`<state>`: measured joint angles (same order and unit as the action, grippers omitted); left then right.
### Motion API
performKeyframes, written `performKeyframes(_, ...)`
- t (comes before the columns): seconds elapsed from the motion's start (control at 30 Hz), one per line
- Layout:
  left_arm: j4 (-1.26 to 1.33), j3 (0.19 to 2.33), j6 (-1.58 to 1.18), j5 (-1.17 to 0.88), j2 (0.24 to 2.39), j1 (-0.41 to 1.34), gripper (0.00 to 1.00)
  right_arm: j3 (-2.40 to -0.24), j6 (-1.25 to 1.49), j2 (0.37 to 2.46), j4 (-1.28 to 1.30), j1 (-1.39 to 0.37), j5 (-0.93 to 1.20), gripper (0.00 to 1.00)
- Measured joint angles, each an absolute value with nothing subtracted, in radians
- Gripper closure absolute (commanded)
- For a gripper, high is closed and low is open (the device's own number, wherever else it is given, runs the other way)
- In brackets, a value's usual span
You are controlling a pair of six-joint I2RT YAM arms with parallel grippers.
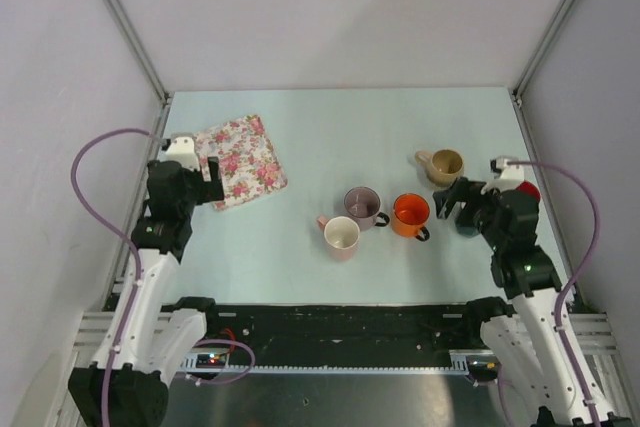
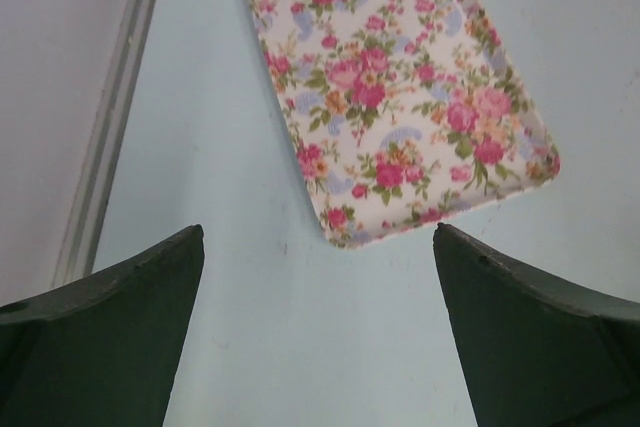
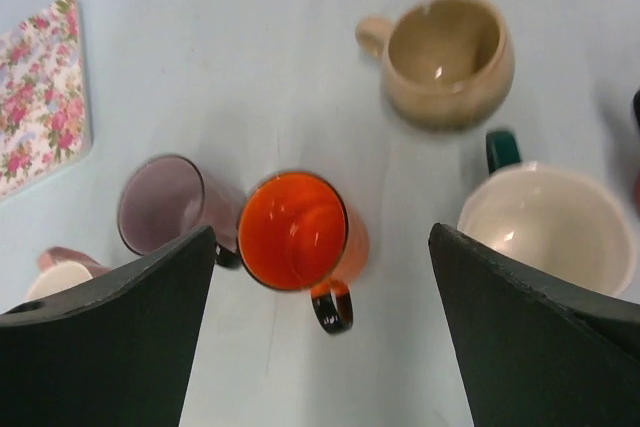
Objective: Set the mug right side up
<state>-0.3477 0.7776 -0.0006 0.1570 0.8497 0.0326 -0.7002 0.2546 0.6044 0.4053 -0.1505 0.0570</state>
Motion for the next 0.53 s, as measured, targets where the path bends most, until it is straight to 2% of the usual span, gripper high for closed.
performKeyframes(0.2, -0.345, 0.628, -0.001, 0.129, 0.736, 0.03, 0.0, -0.452, 0.343, 0.388, 0.389, -0.177, 0.014, 0.04)
performKeyframes(0.53, -0.342, 0.548, -0.001, 0.044, 0.726, 0.025, 0.0, -0.372, 0.393, 0.245, 0.381, -0.188, -0.064, 0.01)
